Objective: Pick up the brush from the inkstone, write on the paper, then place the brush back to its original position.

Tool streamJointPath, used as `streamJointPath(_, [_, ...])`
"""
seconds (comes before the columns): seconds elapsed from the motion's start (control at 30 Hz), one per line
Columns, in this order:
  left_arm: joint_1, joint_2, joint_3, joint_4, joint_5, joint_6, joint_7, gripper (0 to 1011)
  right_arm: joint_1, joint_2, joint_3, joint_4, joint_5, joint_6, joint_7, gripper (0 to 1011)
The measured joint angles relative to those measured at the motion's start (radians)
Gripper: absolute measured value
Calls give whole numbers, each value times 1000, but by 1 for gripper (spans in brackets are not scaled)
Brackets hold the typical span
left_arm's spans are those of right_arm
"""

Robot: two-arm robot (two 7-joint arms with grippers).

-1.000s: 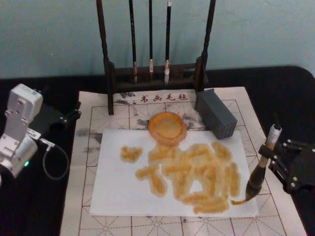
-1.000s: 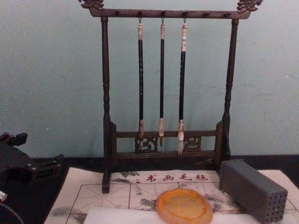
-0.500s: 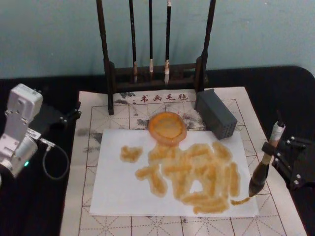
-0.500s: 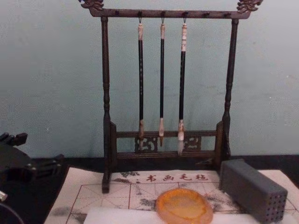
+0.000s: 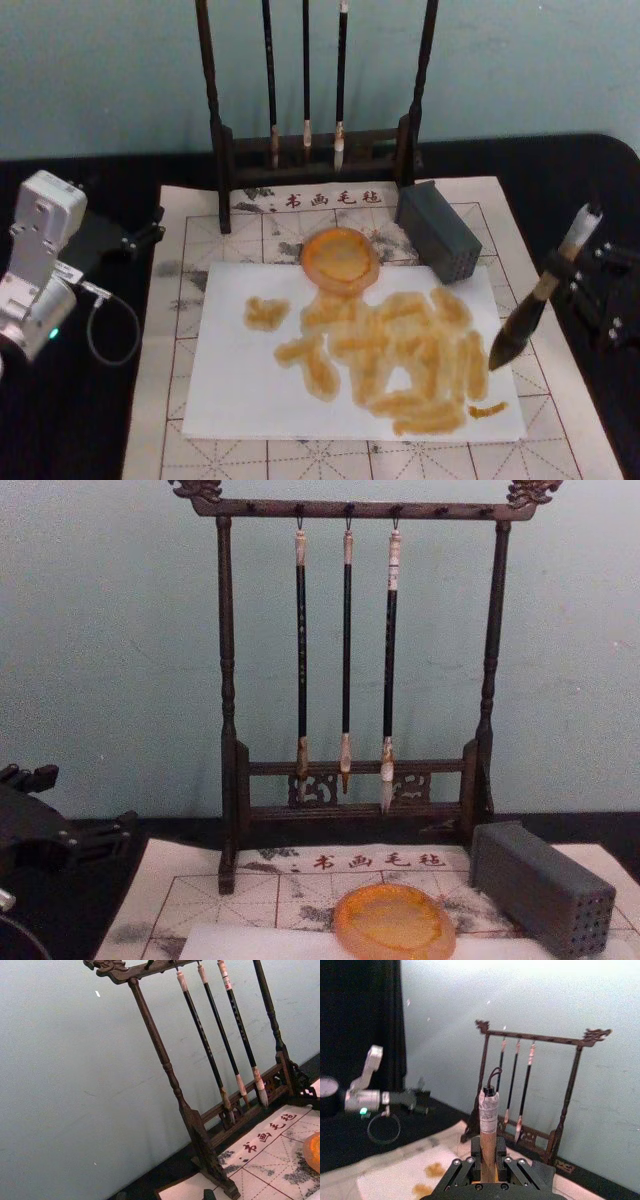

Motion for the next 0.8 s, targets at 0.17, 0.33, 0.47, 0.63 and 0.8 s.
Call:
streamJointPath(0.17, [0, 0, 0, 0, 0, 0, 0, 1001, 60, -35, -25, 30, 59, 23, -19, 199])
streamJointPath(0.33, [0, 0, 0, 0, 0, 0, 0, 1001, 121, -67, -53, 62, 107, 50, -43, 199])
streamJointPath(0.47, [0, 0, 0, 0, 0, 0, 0, 1001, 177, -91, -78, 91, 144, 78, -64, 199])
streamJointPath(0.63, [0, 0, 0, 0, 0, 0, 0, 1001, 257, -121, -116, 133, 196, 125, -96, 199])
streamJointPath(0.8, [0, 0, 0, 0, 0, 0, 0, 1001, 326, -150, -149, 179, 242, 167, -130, 199])
